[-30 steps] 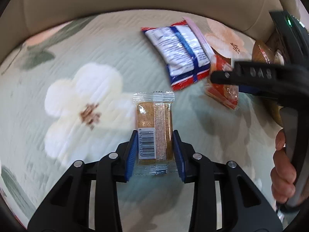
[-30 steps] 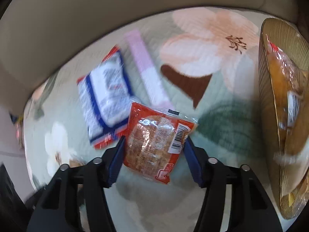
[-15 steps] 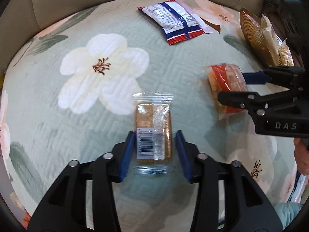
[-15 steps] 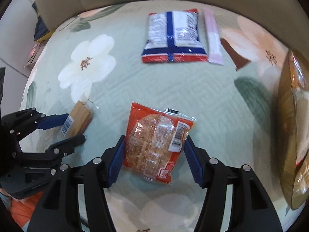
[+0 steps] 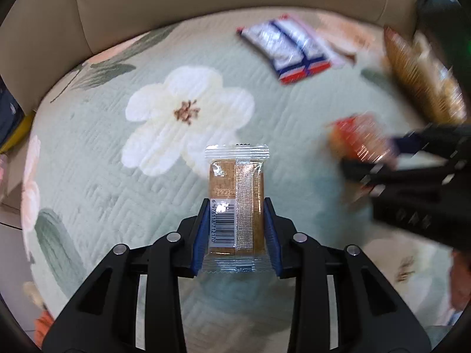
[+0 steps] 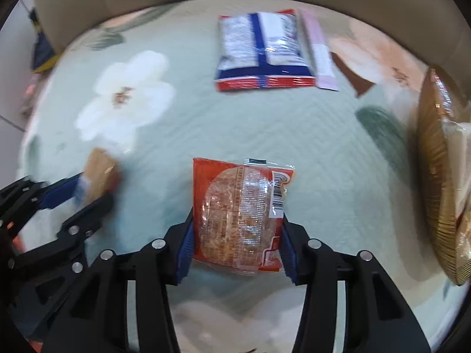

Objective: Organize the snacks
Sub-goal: 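Carry both items over the gold plate and open both tools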

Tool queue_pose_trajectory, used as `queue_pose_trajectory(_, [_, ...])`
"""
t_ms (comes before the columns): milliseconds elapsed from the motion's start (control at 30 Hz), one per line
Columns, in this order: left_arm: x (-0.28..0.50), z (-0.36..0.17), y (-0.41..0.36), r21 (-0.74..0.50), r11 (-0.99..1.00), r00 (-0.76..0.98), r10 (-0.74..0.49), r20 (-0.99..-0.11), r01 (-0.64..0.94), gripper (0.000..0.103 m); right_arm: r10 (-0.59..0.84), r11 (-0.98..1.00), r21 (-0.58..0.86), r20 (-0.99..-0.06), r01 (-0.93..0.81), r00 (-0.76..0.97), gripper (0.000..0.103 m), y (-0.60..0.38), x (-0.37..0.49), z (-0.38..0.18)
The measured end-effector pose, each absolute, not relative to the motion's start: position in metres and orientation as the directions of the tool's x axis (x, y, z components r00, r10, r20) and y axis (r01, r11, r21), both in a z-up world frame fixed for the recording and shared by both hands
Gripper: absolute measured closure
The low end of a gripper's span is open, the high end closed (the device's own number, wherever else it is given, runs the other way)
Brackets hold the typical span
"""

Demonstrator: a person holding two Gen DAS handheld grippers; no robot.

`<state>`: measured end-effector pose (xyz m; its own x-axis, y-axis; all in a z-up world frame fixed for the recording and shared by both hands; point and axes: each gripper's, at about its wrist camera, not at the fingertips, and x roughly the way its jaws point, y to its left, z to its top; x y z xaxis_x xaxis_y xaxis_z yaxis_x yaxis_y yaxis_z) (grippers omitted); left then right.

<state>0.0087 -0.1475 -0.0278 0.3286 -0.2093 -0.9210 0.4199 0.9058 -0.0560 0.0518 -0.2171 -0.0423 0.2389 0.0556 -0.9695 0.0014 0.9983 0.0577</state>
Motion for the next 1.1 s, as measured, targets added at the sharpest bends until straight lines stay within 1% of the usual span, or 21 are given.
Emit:
queue_pose_trajectory(67, [0.010,-0.011,-0.140,-0.151,0.896,0.321,-0.301,-0.898,0.418,0.069,0.064,0.998,0.068,-0.960,0.003,0.273,0.055,-0.223,0.051,-0.026])
queue_pose_trajectory(100, [0.011,-0.006,-0.144,-0.178,0.891,0.319,-0.327,-0.889,0.418,0.069,0.072,0.997,0.077,-0.954,0.007,0.291,0.055,-0.226,0.050,-0.017])
queue_pose_trajectory(167, [0.011,0.005,-0.154,-0.207,0.881,0.320,-0.360,-0.877,0.424,0.069,0.100,0.993,0.114,-0.939,0.021,0.328,0.055,-0.241,0.052,0.005])
queue_pose_trajectory(267, [0.008,0.027,-0.185,-0.203,0.853,0.328,-0.389,-0.861,0.481,0.069,0.137,0.978,0.187,-0.906,0.090,0.400,0.055,-0.283,0.048,0.046])
queue_pose_trajectory(400, [-0.003,0.071,-0.235,-0.214,0.791,0.333,-0.463,-0.822,0.573,0.069,0.045,0.961,0.178,-0.854,0.211,0.518,0.055,-0.363,0.029,0.107])
queue_pose_trajectory(567, [-0.006,0.116,-0.298,-0.257,0.707,0.298,-0.559,-0.774,0.658,0.069,-0.078,0.919,0.179,-0.792,0.353,0.605,0.055,-0.456,-0.010,0.157])
queue_pose_trajectory(667, [-0.014,0.133,-0.331,-0.243,0.673,0.290,-0.576,-0.764,0.698,0.069,-0.125,0.892,0.188,-0.771,0.411,0.624,0.055,-0.491,-0.021,0.167])
queue_pose_trajectory(800, [-0.013,0.142,-0.377,-0.223,0.638,0.276,-0.585,-0.763,0.737,0.069,-0.136,0.880,0.202,-0.760,0.430,0.635,0.055,-0.523,-0.020,0.172])
queue_pose_trajectory(833, [-0.013,0.144,-0.384,-0.221,0.636,0.279,-0.588,-0.759,0.740,0.069,-0.135,0.879,0.204,-0.760,0.431,0.635,0.053,-0.527,-0.017,0.172])
queue_pose_trajectory(867, [-0.009,0.144,-0.398,-0.199,0.645,0.302,-0.579,-0.757,0.738,0.066,-0.136,0.876,0.205,-0.762,0.436,0.633,0.050,-0.531,-0.013,0.170])
queue_pose_trajectory(900, [-0.006,0.144,-0.409,-0.168,0.660,0.329,-0.559,-0.761,0.732,0.051,-0.136,0.871,0.208,-0.768,0.445,0.626,0.035,-0.537,-0.009,0.166])
queue_pose_trajectory(933, [-0.004,0.143,-0.418,-0.153,0.667,0.343,-0.549,-0.762,0.729,0.036,-0.141,0.861,0.211,-0.775,0.462,0.616,0.031,-0.544,-0.005,0.162])
queue_pose_trajectory(1033, [0.001,0.138,-0.424,-0.162,0.667,0.328,-0.544,-0.772,0.727,0.037,-0.142,0.847,0.227,-0.776,0.481,0.615,0.031,-0.554,-0.006,0.157])
queue_pose_trajectory(1100, [0.003,0.133,-0.414,-0.157,0.675,0.331,-0.535,-0.778,0.721,0.037,-0.146,0.840,0.222,-0.787,0.495,0.600,0.031,-0.556,-0.006,0.148])
